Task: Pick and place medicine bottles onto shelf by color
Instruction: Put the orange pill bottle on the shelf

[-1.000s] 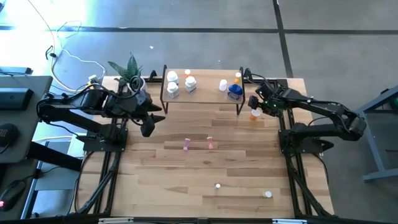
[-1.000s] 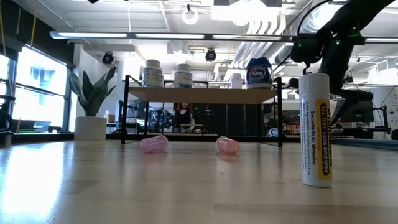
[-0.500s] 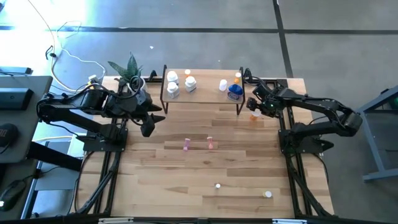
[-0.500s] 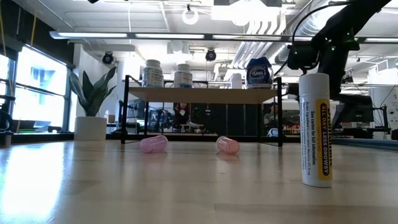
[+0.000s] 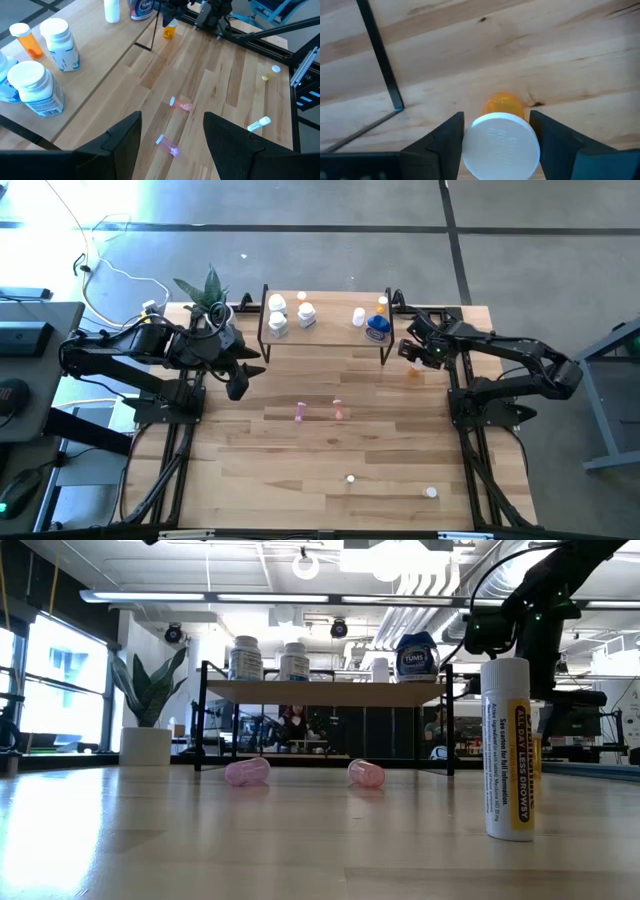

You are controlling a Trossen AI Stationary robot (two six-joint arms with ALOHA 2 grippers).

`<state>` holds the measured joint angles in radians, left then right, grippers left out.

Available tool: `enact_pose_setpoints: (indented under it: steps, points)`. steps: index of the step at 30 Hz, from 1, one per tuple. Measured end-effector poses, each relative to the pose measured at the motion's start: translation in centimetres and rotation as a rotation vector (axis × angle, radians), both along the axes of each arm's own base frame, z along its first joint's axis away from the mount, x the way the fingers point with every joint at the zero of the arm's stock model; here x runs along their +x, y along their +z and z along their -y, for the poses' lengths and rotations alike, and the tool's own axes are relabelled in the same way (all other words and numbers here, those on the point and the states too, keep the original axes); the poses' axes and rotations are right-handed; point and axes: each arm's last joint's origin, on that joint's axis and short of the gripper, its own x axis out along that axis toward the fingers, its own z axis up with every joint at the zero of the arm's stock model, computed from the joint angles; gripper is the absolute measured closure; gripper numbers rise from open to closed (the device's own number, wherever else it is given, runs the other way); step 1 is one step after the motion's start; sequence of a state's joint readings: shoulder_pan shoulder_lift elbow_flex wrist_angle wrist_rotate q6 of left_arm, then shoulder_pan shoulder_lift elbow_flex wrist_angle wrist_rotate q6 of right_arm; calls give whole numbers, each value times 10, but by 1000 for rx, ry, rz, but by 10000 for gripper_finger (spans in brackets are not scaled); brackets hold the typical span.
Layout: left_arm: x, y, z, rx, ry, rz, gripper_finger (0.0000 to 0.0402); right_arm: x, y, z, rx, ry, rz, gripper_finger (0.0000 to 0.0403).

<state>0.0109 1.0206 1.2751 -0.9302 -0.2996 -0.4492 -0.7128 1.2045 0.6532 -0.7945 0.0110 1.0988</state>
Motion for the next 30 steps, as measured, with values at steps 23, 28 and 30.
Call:
enact_pose_setpoints:
  steps: [23,28,30]
  points:
    - [0,0,-7,7,38,-3,197,10,112,10,-97,234,-41,208]
    - [-2,0,-17,7,93,-3,197,12,155,14,-240,244,9,208]
    - [-3,0,-22,7,122,-3,197,12,173,15,-306,238,26,208]
